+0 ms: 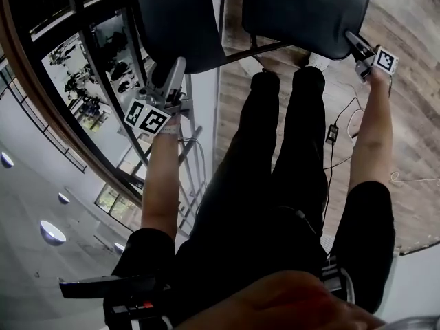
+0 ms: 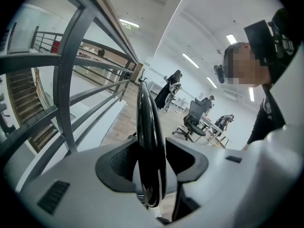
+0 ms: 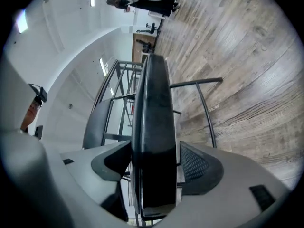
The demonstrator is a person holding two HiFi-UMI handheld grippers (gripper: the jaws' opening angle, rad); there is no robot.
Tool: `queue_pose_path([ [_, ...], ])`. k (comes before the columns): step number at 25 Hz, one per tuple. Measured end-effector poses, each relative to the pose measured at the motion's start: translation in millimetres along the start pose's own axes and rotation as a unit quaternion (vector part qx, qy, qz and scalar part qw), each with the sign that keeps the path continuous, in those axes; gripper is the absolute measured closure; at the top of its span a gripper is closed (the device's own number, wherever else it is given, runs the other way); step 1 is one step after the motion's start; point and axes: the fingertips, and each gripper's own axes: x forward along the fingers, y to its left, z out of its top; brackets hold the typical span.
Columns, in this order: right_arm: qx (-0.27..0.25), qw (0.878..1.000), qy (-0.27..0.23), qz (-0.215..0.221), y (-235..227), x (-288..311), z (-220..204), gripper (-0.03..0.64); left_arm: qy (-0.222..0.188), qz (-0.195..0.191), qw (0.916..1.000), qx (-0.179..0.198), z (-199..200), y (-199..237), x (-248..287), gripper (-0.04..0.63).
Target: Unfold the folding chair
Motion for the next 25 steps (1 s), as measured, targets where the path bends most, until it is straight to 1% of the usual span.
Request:
queue_pose_path([
  [1,0.000,1.000,-0.023,-0.016,-6.4,-5.5,7.6,0.319,-0.007,0.002,1.0000,0.000,2.5,3.0,-2.2,0.419],
  [2,-0.011,0.998,-0.045,-0.032,-10.3,-12.8,18.0,0.318,-0.017,0.006,0.9998,-0.001,6.9,5.6,-5.0,0.400],
  [4,-0.066,0.992,-0.081,-0.064,-3.2,-29.7,43.8,0.318,-0.035,0.020,0.9992,0.009,20.6,4.3,-11.4,0.387],
  [5,-0.098,0.988,-0.094,-0.078,10.3,-37.7,55.6,0.319,-0.039,0.029,0.9986,0.021,29.2,-0.9,-15.6,0.385],
  [7,-0.150,0.977,-0.106,-0.104,53.3,-50.0,66.3,0.319,-0.041,0.048,0.9969,0.048,47.2,-16.4,-29.0,0.384],
  [9,-0.178,0.971,-0.109,-0.116,105.9,-55.6,62.9,0.322,-0.037,0.060,0.9948,0.073,61.5,-32.5,-45.8,0.385],
  [10,-0.184,0.970,-0.114,-0.110,132.0,-56.2,60.9,0.331,-0.036,0.061,0.9939,0.085,66.3,-40.5,-51.5,0.385],
  [11,-0.187,0.970,-0.120,-0.097,157.4,-55.6,60.7,0.359,-0.036,0.058,0.9930,0.096,69.7,-49.2,-54.0,0.387],
  [12,-0.189,0.971,-0.127,-0.078,182.7,-54.8,61.1,0.416,-0.038,0.055,0.9919,0.108,71.7,-59.1,-54.0,0.401],
  [13,-0.189,0.971,-0.131,-0.058,207.4,-55.0,59.2,0.482,-0.039,0.052,0.9907,0.120,71.5,-70.5,-53.2,0.464],
  [14,-0.190,0.972,-0.133,-0.040,231.3,-56.9,54.0,0.527,-0.038,0.052,0.9895,0.130,68.7,-83.5,-52.2,0.529],
  [15,-0.193,0.972,-0.131,-0.027,254.6,-60.2,46.4,0.549,-0.035,0.051,0.9887,0.136,64.1,-97.7,-51.4,0.577],
  [16,-0.198,0.972,-0.127,-0.018,277.7,-63.5,37.2,0.574,-0.032,0.048,0.9885,0.140,59.5,-112.2,-51.1,0.592],
  [17,-0.202,0.972,-0.123,-0.009,302.6,-64.9,27.4,0.611,-0.029,0.043,0.9885,0.142,57.1,-126.1,-52.2,0.592],
  [19,-0.216,0.970,-0.106,0.009,360.5,-59.3,9.1,0.611,-0.024,0.028,0.9887,0.145,61.2,-151.3,-57.7,0.592],
  [20,-0.232,0.968,-0.094,0.018,391.7,-53.3,1.3,0.611,-0.024,0.019,0.9886,0.147,66.3,-163.3,-60.8,0.592],
  [21,-0.255,0.963,-0.079,0.023,421.6,-47.0,-5.8,0.611,-0.024,0.010,0.9881,0.151,70.9,-175.3,-63.5,0.592],
  [22,-0.286,0.956,-0.063,0.022,449.0,-41.4,-12.3,0.611,-0.025,0.000,0.9868,0.160,74.3,-187.1,-65.9,0.592],
  [23,-0.322,0.945,-0.048,0.020,474.7,-36.9,-18.2,0.611,-0.029,-0.008,0.9844,0.173,77.2,-198.3,-68.3,0.592],
  [25,-0.395,0.918,-0.020,0.018,527.2,-28.9,-29.3,0.611,-0.042,-0.021,0.9790,0.198,87.1,-217.3,-76.3,0.592],
])
